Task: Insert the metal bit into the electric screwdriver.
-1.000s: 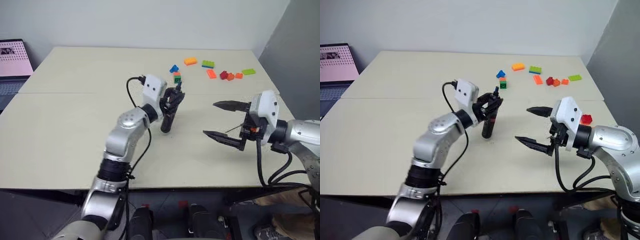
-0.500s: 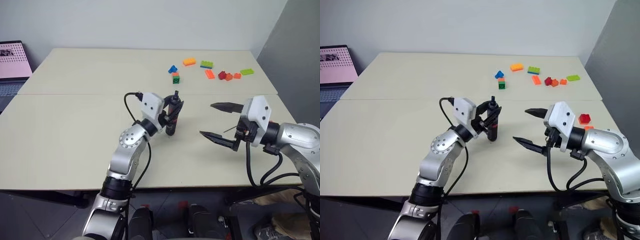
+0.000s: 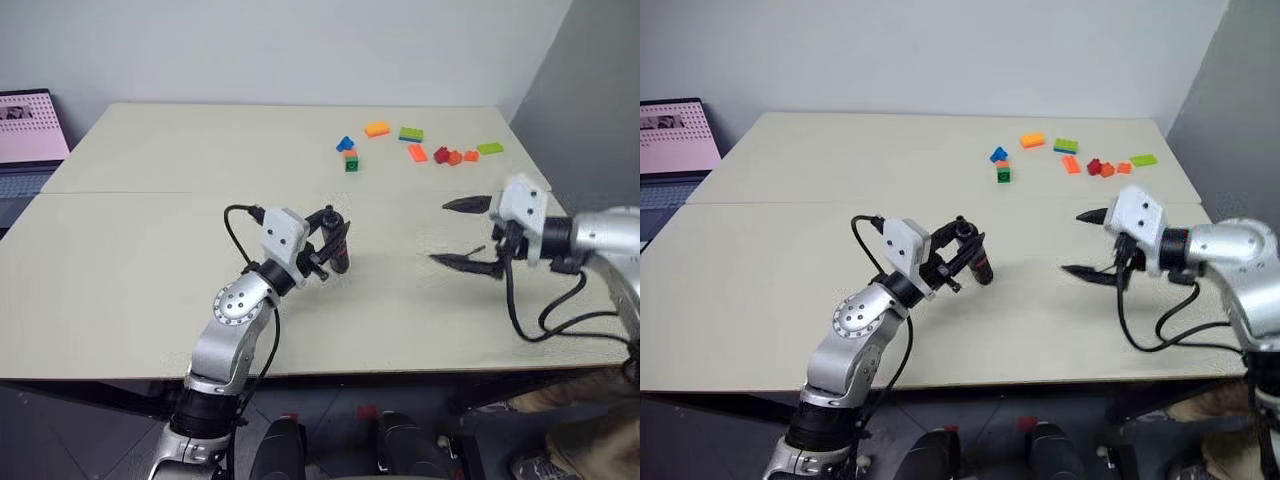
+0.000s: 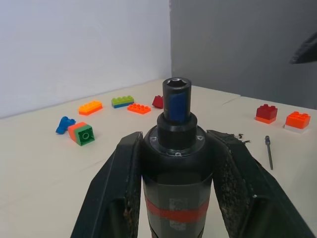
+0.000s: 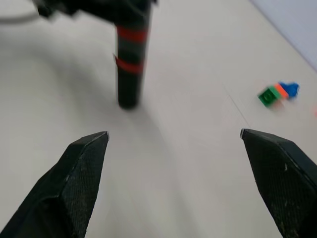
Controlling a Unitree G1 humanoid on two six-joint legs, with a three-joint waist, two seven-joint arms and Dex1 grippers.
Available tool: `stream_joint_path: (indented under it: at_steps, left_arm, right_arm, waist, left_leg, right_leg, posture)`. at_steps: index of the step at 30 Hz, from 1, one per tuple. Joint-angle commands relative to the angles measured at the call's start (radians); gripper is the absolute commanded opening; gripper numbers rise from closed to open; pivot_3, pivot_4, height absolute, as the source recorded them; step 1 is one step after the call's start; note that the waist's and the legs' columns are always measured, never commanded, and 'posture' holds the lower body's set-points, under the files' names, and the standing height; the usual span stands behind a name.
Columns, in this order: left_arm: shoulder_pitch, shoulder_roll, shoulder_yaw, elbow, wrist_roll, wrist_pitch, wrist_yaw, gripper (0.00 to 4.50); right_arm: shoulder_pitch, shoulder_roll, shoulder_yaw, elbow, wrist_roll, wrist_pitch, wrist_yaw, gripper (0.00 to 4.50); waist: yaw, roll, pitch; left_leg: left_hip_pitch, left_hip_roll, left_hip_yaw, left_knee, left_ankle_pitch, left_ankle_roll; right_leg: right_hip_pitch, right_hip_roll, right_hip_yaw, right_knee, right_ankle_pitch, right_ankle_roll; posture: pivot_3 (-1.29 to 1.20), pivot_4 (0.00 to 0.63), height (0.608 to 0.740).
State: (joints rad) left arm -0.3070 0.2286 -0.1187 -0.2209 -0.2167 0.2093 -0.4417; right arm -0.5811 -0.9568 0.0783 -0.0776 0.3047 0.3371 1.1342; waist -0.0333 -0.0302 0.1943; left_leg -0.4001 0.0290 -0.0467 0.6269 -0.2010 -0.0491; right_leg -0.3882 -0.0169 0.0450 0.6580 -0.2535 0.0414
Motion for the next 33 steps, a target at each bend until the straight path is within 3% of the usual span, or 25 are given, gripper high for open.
stream_joint_path:
  at_steps: [1, 3, 6, 12, 16, 21, 24, 33]
  left_arm:
    - [-0.009, -0.007, -0.009, 0.046, 0.044, 0.003, 0.028, 1.64]
    - [-0.004, -0.014, -0.013, 0.042, 0.048, -0.003, 0.035, 1.64]
    - [0.003, -0.022, -0.018, 0.036, 0.056, -0.008, 0.043, 1.64]
    - [0.021, -0.023, -0.016, 0.018, 0.066, -0.008, 0.059, 1.64]
    - [0.024, -0.019, -0.012, 0.010, 0.070, -0.005, 0.062, 1.64]
    - [0.025, -0.016, -0.009, 0.002, 0.076, -0.003, 0.069, 1.64]
    - [0.028, -0.017, -0.008, -0.002, 0.079, -0.002, 0.075, 1.64]
    - [0.032, -0.020, -0.009, -0.008, 0.083, 0.002, 0.075, 1.64]
  right_arm:
    - [-0.194, -0.022, 0.152, 0.319, -0.177, -0.211, 0.216, 4.50]
    - [-0.350, 0.016, 0.280, 0.561, -0.325, -0.345, 0.301, 4.50]
    - [-0.489, 0.080, 0.392, 0.840, -0.478, -0.523, 0.311, 4.50]
    - [-0.620, 0.212, 0.473, 1.185, -0.631, -0.698, 0.270, 4.50]
    - [-0.668, 0.269, 0.488, 1.292, -0.692, -0.728, 0.218, 4.50]
    - [-0.711, 0.329, 0.509, 1.382, -0.777, -0.704, 0.120, 3.47]
    - [-0.717, 0.348, 0.518, 1.408, -0.818, -0.685, 0.092, 2.49]
    - [-0.705, 0.361, 0.476, 1.414, -0.818, -0.687, 0.140, 0.55]
  waist:
    - [-0.002, 0.001, 0.000]
    - [-0.010, 0.002, 0.000]
    - [-0.018, 0.003, 0.000]
    - [-0.017, 0.003, 0.000]
    - [-0.020, 0.003, 0.000]
    - [-0.021, 0.003, 0.000]
    - [-0.022, 0.004, 0.000]
    - [-0.024, 0.004, 0.000]
  left_leg:
    - [0.000, 0.000, 0.002, -0.001, 0.000, 0.000]
    - [0.001, 0.000, 0.003, -0.001, 0.000, 0.000]
    - [0.001, 0.000, 0.003, -0.002, 0.000, 0.000]
    - [0.000, -0.001, 0.002, -0.002, 0.000, 0.000]
    - [0.001, -0.001, 0.003, -0.002, 0.000, 0.000]
    - [0.002, -0.001, 0.002, -0.001, 0.000, 0.000]
    - [0.002, -0.001, 0.002, -0.001, 0.000, 0.000]
    - [0.002, -0.001, 0.002, -0.002, 0.000, 0.000]
  right_leg:
    - [-0.001, 0.000, 0.001, 0.000, 0.000, 0.000]
    - [-0.001, 0.000, 0.001, 0.000, 0.000, 0.000]
    - [-0.001, 0.000, 0.001, 0.000, 0.000, 0.000]
    - [-0.001, 0.000, 0.002, 0.001, 0.001, 0.001]
    - [-0.001, 0.000, 0.002, 0.002, 0.001, 0.001]
    - [-0.001, 0.000, 0.002, 0.004, 0.000, 0.000]
    - [-0.001, 0.000, 0.002, 0.004, 0.000, 0.000]
    - [-0.001, 0.000, 0.002, 0.005, 0.000, 0.000]
  posture:
    - [0.00, 0.150, 0.740]
    - [0.00, 0.150, 0.740]
    - [0.00, 0.150, 0.740]
    - [0.00, 0.150, 0.740]
    - [0.00, 0.150, 0.740]
    - [0.00, 0.150, 0.740]
    - [0.00, 0.150, 0.740]
    - [0.00, 0.150, 0.740]
